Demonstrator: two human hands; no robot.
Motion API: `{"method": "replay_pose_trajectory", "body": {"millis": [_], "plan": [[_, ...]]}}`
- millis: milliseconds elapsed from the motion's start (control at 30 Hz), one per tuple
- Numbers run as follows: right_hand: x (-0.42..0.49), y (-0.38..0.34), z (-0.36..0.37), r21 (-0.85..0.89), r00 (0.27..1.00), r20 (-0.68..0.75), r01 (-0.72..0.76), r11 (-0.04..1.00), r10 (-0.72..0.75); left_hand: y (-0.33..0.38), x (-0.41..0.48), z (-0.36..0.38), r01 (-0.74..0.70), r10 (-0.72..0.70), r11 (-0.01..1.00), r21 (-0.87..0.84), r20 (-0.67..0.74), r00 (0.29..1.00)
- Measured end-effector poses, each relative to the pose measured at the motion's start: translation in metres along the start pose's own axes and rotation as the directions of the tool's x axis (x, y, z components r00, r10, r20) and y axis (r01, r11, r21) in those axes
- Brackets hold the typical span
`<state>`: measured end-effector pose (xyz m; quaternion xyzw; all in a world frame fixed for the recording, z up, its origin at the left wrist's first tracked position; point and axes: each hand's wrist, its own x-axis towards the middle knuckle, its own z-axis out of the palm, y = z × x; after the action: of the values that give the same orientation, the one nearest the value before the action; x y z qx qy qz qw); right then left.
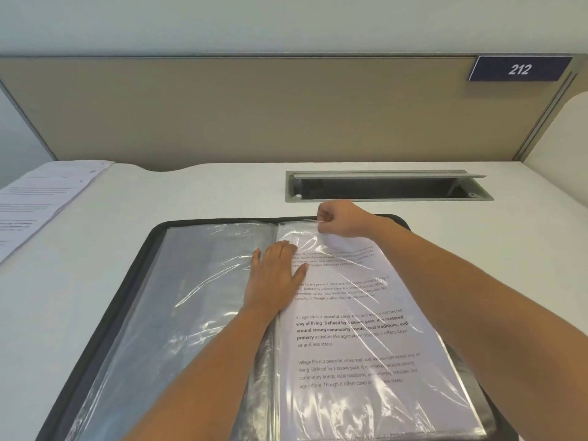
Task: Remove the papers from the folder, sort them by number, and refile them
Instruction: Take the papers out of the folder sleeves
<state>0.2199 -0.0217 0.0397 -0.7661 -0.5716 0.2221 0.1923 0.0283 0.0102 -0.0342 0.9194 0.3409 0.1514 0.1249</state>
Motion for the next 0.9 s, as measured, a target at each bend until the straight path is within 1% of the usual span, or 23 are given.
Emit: {"method": "replay_pose_trajectory", "body": {"millis": [67, 100, 233, 267, 367, 533, 600, 767, 900], "plan": [[0.001, -0.004, -0.003, 0.033, 0.997, 0.065, -0.048, 0.998, 0.046, 0.0, 0.0, 0.0, -0.002, 0.002, 1.0, 0.002, -0.003, 1.0], [0.002, -0.006, -0.004, 0.038, 0.995, 0.076, -0.071, 0.997, 0.068, 0.0, 0.0, 0.0, -0.003, 0.003, 1.0, 0.001, -0.007, 1.0], [0.009, -0.006, -0.014, 0.103, 0.987, 0.017, -0.161, 0.981, 0.16, 0.0, 0.0, 0.001, -0.003, 0.003, 1.0, -0.004, -0.014, 1.0], [0.011, -0.004, -0.017, 0.085, 0.982, 0.038, -0.188, 0.979, 0.185, -0.001, -0.001, 0.001, -0.002, 0.002, 1.0, -0.006, -0.015, 1.0], [0.019, 0.003, -0.023, -0.029, 0.955, 0.175, -0.239, 0.971, 0.24, -0.001, -0.001, 0.002, -0.005, 0.005, 1.0, -0.01, -0.016, 1.0], [0.025, 0.008, -0.029, -0.172, 0.914, 0.314, -0.21, 0.962, 0.256, -0.002, -0.001, 0.002, -0.008, 0.007, 1.0, -0.021, -0.018, 1.0], [0.025, 0.007, -0.03, -0.242, 0.902, 0.336, -0.196, 0.95, 0.272, -0.002, -0.001, 0.002, -0.005, 0.005, 1.0, -0.022, -0.016, 1.0], [0.034, 0.006, -0.025, -0.349, 0.896, 0.336, -0.167, 0.922, 0.289, -0.001, -0.001, 0.002, -0.001, 0.001, 1.0, -0.025, -0.005, 1.0], [0.042, 0.001, -0.023, -0.428, 0.849, 0.407, -0.148, 0.891, 0.336, -0.001, -0.001, 0.003, 0.001, -0.001, 0.999, -0.039, 0.008, 1.0]]}}
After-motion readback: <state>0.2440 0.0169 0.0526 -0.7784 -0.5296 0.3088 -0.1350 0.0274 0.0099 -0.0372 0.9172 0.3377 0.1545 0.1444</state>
